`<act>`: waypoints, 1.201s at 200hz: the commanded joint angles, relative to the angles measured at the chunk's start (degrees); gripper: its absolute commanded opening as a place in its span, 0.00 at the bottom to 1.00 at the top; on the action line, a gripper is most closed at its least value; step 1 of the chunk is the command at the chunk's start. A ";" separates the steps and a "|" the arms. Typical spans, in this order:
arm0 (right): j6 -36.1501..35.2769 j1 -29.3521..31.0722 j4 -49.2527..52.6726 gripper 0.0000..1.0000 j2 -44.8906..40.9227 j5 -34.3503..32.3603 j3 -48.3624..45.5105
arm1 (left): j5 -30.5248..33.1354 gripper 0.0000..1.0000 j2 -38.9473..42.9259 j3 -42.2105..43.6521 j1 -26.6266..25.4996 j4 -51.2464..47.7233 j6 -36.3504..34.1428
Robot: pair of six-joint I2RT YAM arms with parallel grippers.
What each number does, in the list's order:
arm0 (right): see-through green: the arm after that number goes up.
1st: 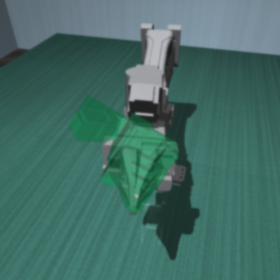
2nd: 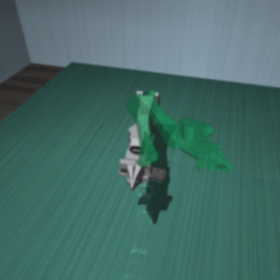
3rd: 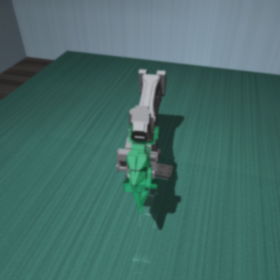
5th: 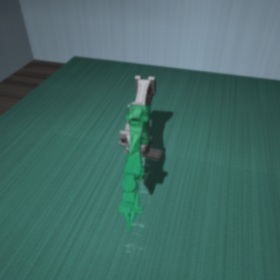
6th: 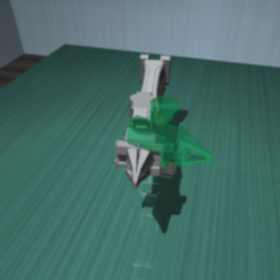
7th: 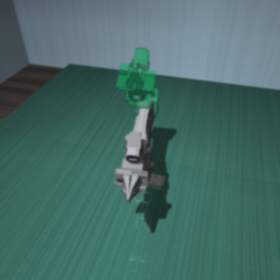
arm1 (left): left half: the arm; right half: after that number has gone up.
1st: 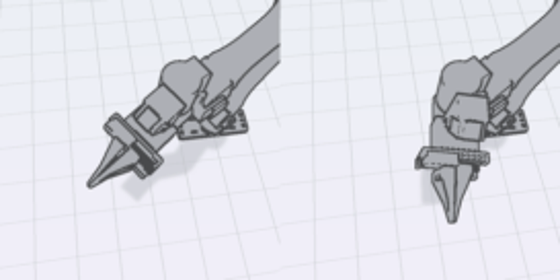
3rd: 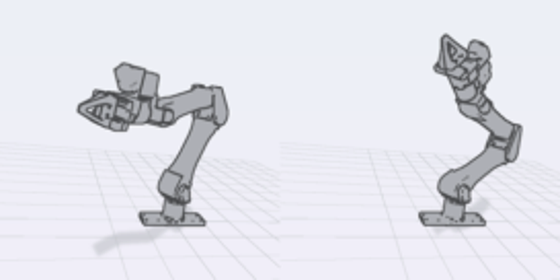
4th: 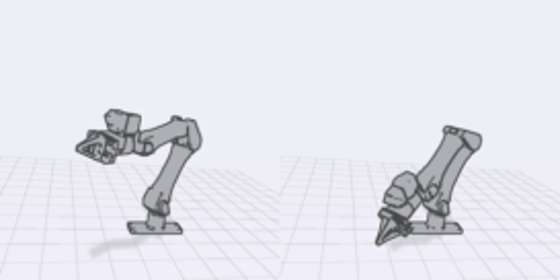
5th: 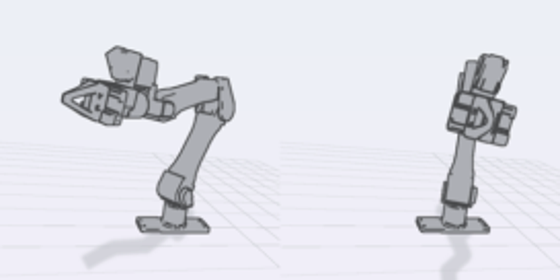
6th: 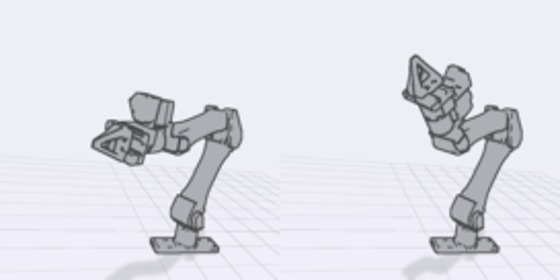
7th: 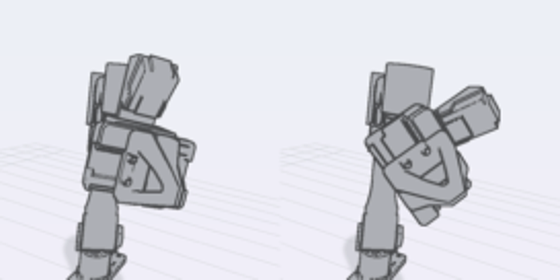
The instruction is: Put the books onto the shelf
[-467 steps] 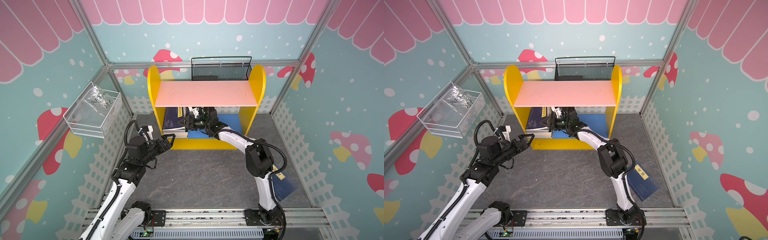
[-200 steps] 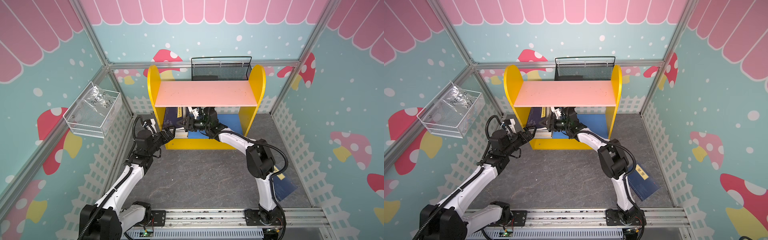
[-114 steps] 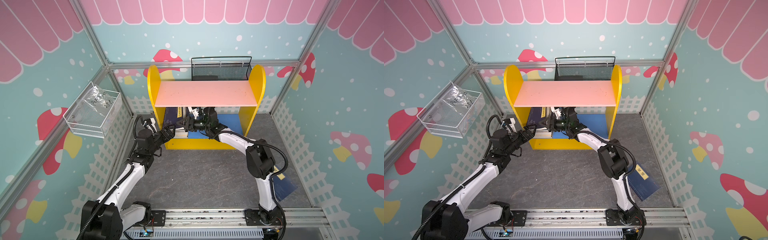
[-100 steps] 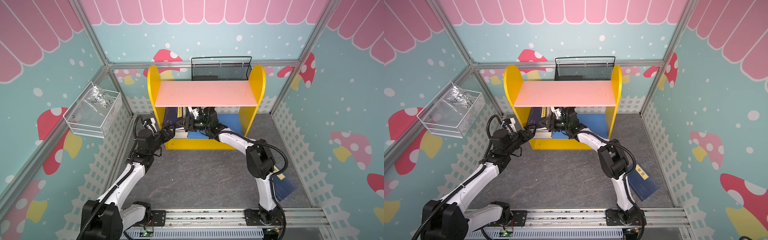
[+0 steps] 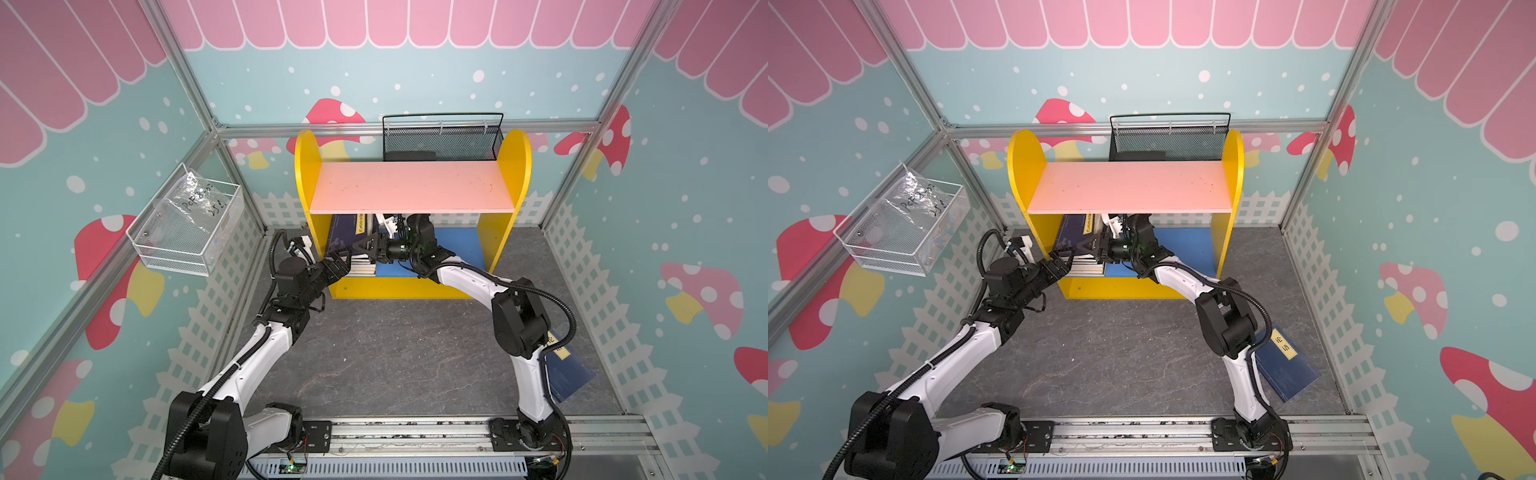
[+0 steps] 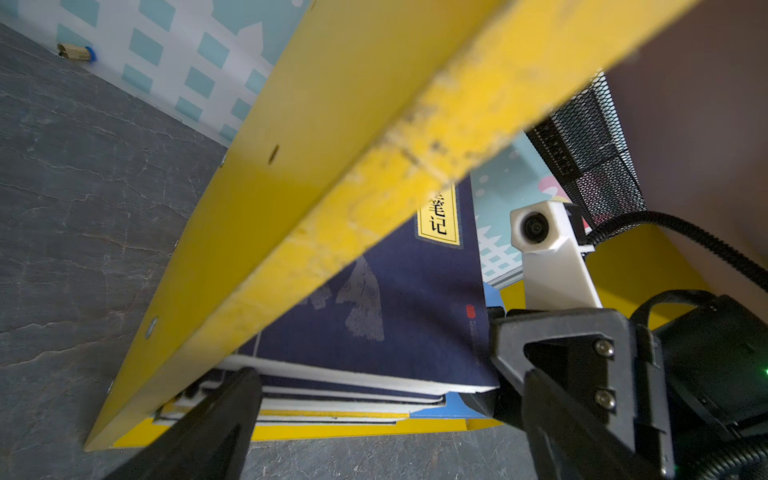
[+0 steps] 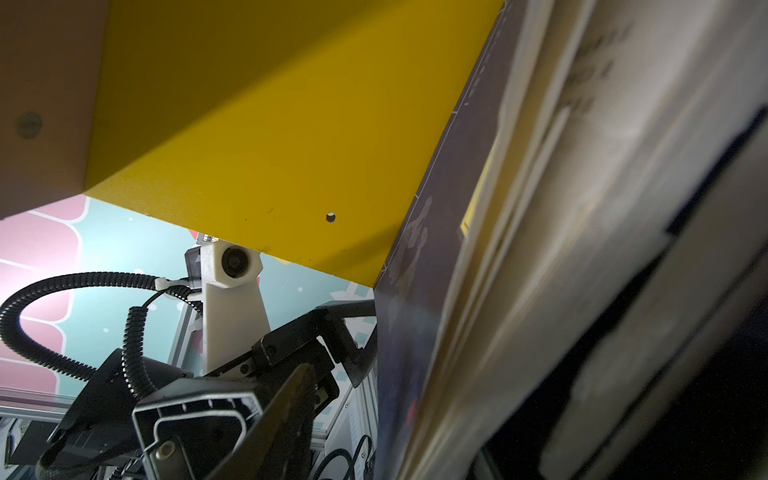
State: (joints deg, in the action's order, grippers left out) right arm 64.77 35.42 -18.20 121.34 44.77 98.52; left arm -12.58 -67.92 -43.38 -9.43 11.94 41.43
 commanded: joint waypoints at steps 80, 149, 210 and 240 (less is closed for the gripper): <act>-8.18 0.71 7.22 0.52 -6.74 -8.63 0.01 | 5.72 0.99 18.06 0.49 0.38 -11.19 -2.58; -10.06 0.97 9.36 0.53 -9.61 -12.26 -1.99 | 5.51 0.99 20.55 0.83 0.38 -13.68 -2.60; -12.86 0.91 11.60 0.53 -13.87 -15.58 -4.47 | 5.28 0.99 22.03 1.10 0.37 -14.71 -2.62; -14.48 0.90 14.30 0.55 -15.93 -17.64 -4.97 | 5.34 0.99 23.43 -0.19 0.38 -17.45 -4.47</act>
State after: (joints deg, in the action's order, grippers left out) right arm 53.95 36.38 -4.08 110.87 30.17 93.36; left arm -7.55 -45.91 -42.15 -9.39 -2.35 39.09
